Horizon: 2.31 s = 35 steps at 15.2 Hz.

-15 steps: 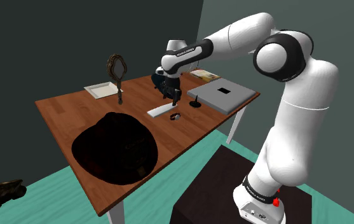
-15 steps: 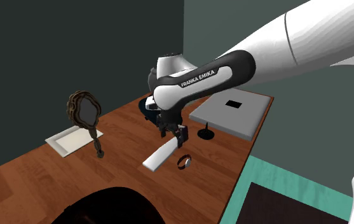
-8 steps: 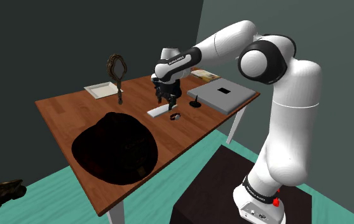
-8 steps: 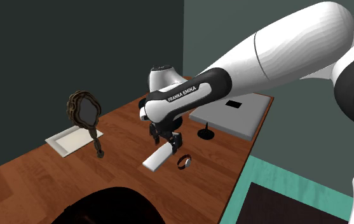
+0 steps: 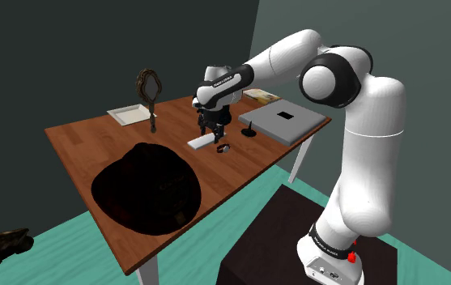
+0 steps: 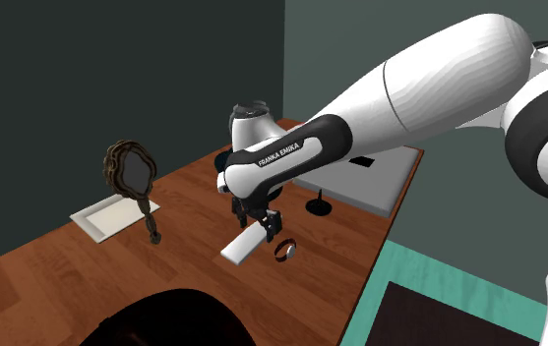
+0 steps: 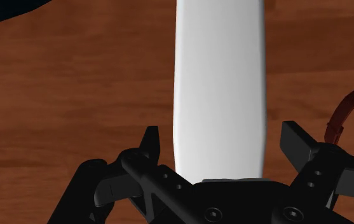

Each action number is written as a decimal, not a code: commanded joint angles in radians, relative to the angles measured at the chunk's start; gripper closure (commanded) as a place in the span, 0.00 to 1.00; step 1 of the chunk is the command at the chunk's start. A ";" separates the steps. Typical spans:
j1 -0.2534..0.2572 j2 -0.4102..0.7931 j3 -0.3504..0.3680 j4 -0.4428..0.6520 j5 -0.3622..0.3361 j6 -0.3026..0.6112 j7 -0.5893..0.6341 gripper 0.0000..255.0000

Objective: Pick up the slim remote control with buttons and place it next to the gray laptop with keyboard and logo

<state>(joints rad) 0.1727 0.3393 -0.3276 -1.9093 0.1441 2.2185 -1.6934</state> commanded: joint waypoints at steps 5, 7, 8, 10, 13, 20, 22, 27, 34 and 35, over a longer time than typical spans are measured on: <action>0.000 0.000 0.000 0.000 0.000 0.000 0.000 1.00; 0.000 0.000 0.000 0.000 0.000 0.000 0.000 1.00; 0.000 0.000 0.000 0.000 0.000 0.000 0.000 1.00; 0.000 0.000 0.000 0.000 0.000 0.000 0.000 1.00; 0.001 -0.007 -0.001 0.004 -0.003 -0.011 0.002 1.00; 0.007 -0.053 -0.010 0.040 -0.025 -0.090 0.017 1.00; 0.008 -0.065 -0.012 0.053 -0.031 -0.114 0.020 1.00; 0.011 -0.091 -0.015 0.088 -0.043 -0.173 0.029 1.00; 0.000 -0.120 -0.026 0.119 -0.054 -0.232 0.015 1.00; -0.012 -0.128 -0.035 0.109 -0.055 -0.230 -0.006 1.00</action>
<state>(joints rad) 0.1697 0.2152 -0.3564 -1.7962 0.0893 1.9880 -1.6838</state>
